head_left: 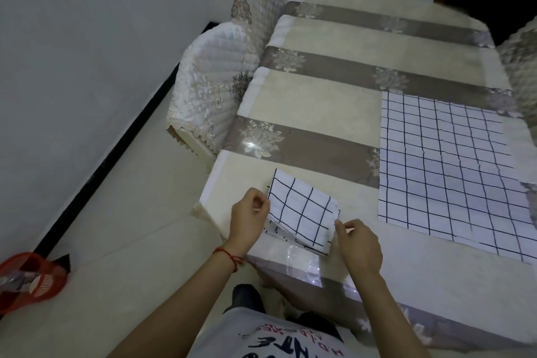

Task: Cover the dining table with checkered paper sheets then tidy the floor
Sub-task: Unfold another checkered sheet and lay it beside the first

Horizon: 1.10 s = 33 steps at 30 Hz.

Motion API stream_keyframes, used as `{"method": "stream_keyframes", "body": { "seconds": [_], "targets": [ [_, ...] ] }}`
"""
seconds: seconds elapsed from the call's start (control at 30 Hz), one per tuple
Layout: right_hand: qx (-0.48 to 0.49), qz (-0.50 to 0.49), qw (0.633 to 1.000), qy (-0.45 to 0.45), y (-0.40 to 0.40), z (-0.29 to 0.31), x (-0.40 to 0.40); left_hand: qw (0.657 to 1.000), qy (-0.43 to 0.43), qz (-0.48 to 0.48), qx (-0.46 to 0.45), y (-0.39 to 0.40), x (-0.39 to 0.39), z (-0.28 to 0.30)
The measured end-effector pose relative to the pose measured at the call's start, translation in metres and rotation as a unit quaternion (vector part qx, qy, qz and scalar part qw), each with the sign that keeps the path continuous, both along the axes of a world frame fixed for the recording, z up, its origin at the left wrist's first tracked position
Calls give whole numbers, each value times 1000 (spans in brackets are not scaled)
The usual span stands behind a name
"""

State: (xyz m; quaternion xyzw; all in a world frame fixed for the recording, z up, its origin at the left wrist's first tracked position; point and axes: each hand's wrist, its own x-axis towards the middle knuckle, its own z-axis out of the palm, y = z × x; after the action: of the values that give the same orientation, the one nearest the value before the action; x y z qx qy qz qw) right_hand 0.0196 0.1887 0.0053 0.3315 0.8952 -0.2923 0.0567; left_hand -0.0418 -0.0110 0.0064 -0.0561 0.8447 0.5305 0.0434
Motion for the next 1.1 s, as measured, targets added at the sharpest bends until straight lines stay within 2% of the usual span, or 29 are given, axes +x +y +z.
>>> {"method": "stream_keyframes", "body": {
  "seconds": [0.07, 0.17, 0.27, 0.37, 0.43, 0.5, 0.6, 0.73, 0.87, 1.1],
  "targets": [
    [-18, 26, 998, 54, -2, 12, -2, 998, -10, 6, 68, 3, -3, 16],
    [-125, 110, 974, 153, -13, 38, -8, 985, -22, 17, 171, 11, -7, 46],
    [-200, 191, 943, 186, -30, 60, -13, 972, -12, 24, 232, 20, -10, 73],
    [-157, 233, 928, 245, -41, 71, -20, 967, 2, 15, 253, 26, -12, 92],
    [-103, 217, 922, 305, -42, 75, -25, 965, 15, 3, 263, 26, -13, 100],
    [-103, 188, 918, 334, -38, 80, -30, 968, 45, 1, 248, 21, -13, 102],
    [-148, 190, 921, 308, -30, 93, -37, 986, 105, -11, 125, 6, -17, 97],
    [-188, 261, 907, 271, -19, 115, -44, 981, 84, -165, 57, -5, -29, 107],
    [-212, 259, 906, 258, -10, 132, -50, 972, 82, -199, 91, -2, -38, 125],
    [-333, 148, 895, 257, 13, 133, -45, 975, 131, -92, 154, -13, -55, 137]
  ]
}}
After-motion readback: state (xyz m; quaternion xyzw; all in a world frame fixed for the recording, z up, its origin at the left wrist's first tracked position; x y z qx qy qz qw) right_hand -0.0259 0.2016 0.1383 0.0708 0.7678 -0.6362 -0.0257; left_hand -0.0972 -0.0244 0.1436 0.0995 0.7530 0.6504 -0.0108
